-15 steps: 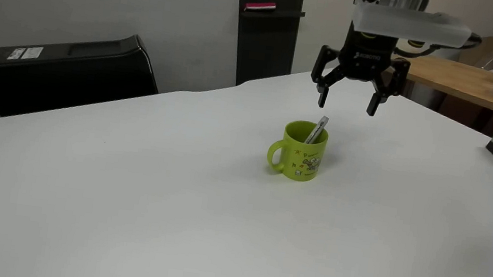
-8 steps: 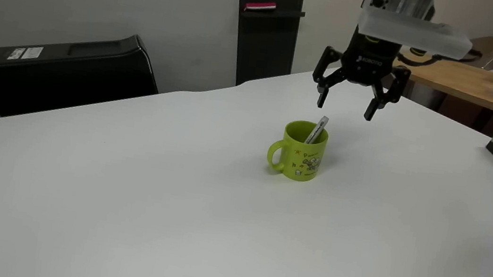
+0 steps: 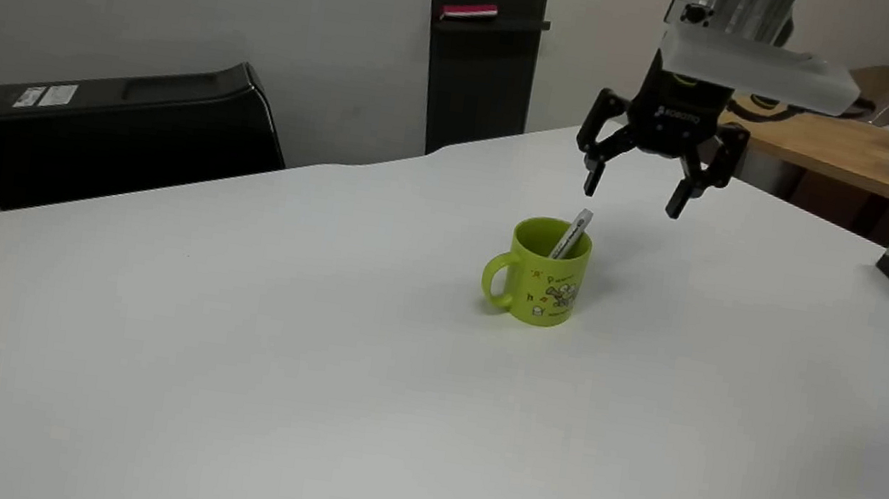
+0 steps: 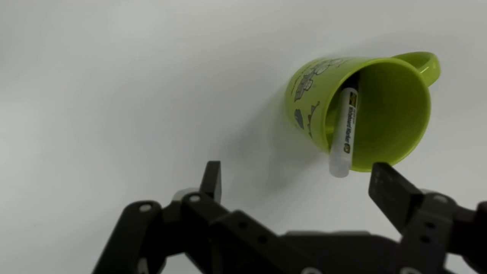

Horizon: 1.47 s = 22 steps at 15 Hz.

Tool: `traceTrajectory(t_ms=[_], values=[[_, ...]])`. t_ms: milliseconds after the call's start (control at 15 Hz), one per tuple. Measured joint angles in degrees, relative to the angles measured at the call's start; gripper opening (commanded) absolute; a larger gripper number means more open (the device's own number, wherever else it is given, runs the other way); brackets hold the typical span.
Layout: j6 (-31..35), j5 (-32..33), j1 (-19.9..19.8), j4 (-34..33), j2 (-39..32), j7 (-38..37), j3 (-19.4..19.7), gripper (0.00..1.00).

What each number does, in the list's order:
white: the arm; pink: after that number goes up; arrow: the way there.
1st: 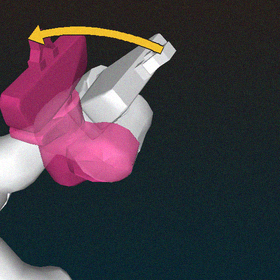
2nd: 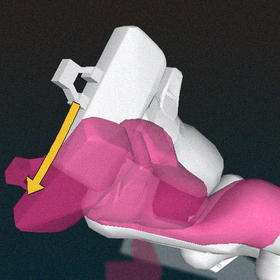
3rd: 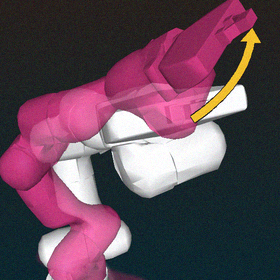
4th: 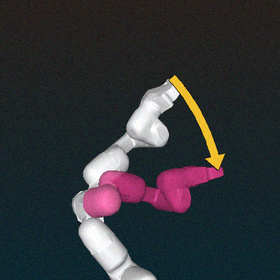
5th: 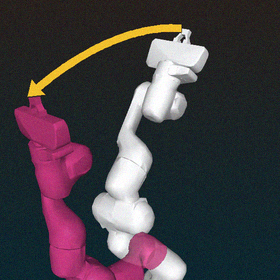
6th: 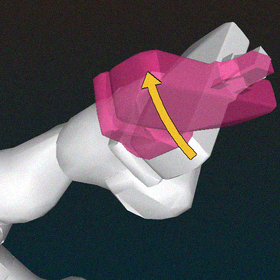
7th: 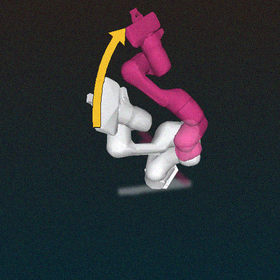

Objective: Remove the marker from the mug.

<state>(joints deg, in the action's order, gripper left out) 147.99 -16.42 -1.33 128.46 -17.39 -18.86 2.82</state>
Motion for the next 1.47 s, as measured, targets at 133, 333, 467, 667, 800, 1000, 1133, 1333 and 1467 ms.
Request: traceTrajectory(t_ms=[133, 333, 467, 667, 800, 1000, 1133, 1333, 1467], values=[[0.05, 0.01, 0.04, -0.19, -0.72, 0.16, -0.11, 1.0], [0.12, 0.09, 0.25, -0.73, -2.1, 0.19, -0.37, 1.0], [0.17, 0.15, 0.41, -1.28, -2.99, 0.19, -0.5, 1.0], [0.22, 0.34, 0.52, -2.01, -3.97, 0.19, -0.57, 1.0], [0.29, 0.51, 0.52, -2.41, -4.34, 0.19, -0.57, 1.0], [0.32, 0.56, 0.52, -3.03, -4.77, 0.19, -0.57, 1.0], [0.33, 0.66, 0.52, -3.27, -4.88, 0.19, -0.56, 0.75], [0.33, 0.79, 0.54, -3.45, -4.91, 0.19, -0.56, 0.6], [0.33, 0.88, 0.57, -3.52, -4.93, 0.19, -0.57, 0.45]])
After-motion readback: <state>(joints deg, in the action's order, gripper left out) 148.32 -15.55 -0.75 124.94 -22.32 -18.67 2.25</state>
